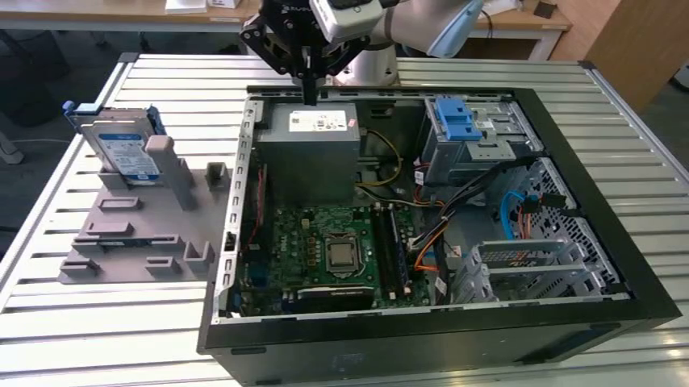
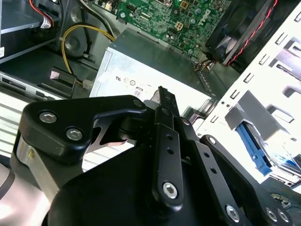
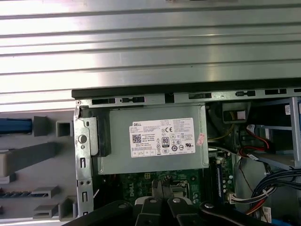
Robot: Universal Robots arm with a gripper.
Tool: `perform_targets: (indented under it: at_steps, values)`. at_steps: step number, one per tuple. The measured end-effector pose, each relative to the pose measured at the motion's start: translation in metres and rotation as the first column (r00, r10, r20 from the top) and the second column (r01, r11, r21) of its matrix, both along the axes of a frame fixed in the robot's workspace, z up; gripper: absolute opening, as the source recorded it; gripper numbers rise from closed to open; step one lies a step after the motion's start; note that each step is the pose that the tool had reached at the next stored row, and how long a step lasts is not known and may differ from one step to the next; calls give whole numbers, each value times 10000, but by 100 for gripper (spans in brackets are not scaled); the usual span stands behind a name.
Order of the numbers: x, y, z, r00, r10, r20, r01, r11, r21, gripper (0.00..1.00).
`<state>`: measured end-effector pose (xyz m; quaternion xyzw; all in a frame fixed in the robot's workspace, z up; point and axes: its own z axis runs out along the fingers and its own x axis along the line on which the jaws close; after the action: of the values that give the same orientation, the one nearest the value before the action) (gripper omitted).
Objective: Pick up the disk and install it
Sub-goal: 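Reach for the disk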
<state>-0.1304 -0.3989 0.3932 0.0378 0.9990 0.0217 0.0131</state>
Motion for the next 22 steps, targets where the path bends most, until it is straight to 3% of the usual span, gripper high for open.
perform_targets:
  at_steps: [22]
  values:
    - [-114, 0, -5, 10000, -1, 0, 1, 10000, 0, 11]
